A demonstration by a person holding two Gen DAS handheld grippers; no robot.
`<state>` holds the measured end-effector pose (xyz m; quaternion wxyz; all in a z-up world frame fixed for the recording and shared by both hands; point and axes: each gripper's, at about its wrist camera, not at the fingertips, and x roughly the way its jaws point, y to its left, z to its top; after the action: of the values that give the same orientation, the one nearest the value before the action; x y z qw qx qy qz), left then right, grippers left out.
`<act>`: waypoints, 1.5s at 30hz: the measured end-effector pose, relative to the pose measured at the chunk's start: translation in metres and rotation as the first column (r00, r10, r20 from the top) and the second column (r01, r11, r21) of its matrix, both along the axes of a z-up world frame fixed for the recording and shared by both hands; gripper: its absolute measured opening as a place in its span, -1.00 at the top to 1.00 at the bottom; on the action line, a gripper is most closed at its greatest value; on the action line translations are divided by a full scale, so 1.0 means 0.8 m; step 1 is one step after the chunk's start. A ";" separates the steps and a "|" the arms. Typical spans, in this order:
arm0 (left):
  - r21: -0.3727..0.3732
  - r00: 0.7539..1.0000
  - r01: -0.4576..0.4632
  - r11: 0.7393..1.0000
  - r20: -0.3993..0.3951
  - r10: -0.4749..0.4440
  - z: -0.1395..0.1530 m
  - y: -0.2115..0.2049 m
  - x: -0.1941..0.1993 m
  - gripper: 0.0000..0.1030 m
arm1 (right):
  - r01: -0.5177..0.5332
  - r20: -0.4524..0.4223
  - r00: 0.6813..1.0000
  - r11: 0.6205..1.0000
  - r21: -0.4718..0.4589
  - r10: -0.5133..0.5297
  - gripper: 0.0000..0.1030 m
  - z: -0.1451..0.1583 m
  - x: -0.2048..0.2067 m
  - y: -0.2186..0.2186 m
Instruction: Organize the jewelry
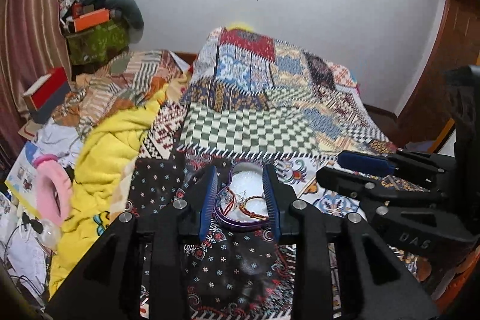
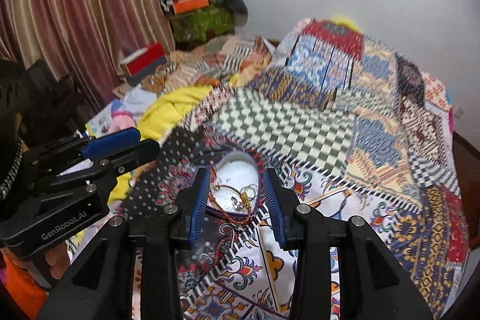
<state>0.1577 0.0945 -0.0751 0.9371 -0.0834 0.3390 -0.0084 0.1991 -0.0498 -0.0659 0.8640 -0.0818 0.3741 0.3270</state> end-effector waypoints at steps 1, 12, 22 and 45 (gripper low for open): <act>0.001 1.000 0.001 1.000 0.016 -0.001 0.008 -0.002 -0.007 0.41 | 0.003 0.017 1.000 1.000 0.011 -0.003 0.35 0.008 -0.006 -0.003; 0.042 0.962 -0.017 0.999 0.274 0.005 0.112 -0.024 -0.109 0.41 | 0.002 0.287 0.956 0.982 0.190 -0.058 0.35 0.125 -0.107 -0.049; 0.086 0.872 -0.074 0.994 0.488 0.022 0.171 -0.046 -0.207 0.08 | -0.010 0.445 0.884 0.946 0.325 -0.144 0.11 0.167 -0.195 -0.070; 0.093 0.859 -0.155 0.983 0.505 0.088 0.158 -0.055 -0.243 -0.83 | 0.126 0.520 0.805 0.939 0.320 -0.285 -0.95 0.157 -0.232 -0.089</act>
<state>-0.0368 0.0502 0.0514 0.9948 -0.0381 0.0793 0.0518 0.0137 -0.1209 0.0598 0.9685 -0.0138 0.0636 0.2402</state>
